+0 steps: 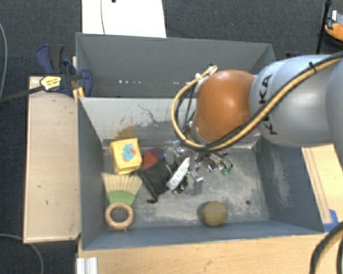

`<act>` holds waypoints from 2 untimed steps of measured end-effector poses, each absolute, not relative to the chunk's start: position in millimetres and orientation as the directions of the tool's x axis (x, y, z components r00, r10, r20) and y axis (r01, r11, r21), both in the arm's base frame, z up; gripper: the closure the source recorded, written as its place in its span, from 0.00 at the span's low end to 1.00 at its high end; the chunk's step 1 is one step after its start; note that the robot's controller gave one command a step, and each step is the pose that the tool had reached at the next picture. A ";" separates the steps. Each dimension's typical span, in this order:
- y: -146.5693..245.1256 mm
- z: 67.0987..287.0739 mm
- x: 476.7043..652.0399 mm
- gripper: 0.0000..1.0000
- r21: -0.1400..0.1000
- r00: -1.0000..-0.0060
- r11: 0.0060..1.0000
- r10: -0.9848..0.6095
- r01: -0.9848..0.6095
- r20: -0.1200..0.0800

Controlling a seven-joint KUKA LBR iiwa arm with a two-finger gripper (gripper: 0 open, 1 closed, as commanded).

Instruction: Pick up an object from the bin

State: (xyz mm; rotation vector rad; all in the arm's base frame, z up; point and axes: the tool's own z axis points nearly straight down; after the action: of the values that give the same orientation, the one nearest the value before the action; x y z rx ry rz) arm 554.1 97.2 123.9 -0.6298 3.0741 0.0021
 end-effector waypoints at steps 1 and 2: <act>101.1 79.4 552.9 0.00 -0.002 -0.797 0.797 -0.604 -0.604 -0.008; 105.2 71.2 553.7 1.00 -0.001 -0.818 0.818 -0.575 -0.575 -0.010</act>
Offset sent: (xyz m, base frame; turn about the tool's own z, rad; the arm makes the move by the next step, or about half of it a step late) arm -0.0015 0.0071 -0.0539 -0.2068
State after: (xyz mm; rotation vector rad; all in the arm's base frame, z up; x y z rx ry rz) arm 553.7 105.2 71.2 -0.9435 2.9863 0.0039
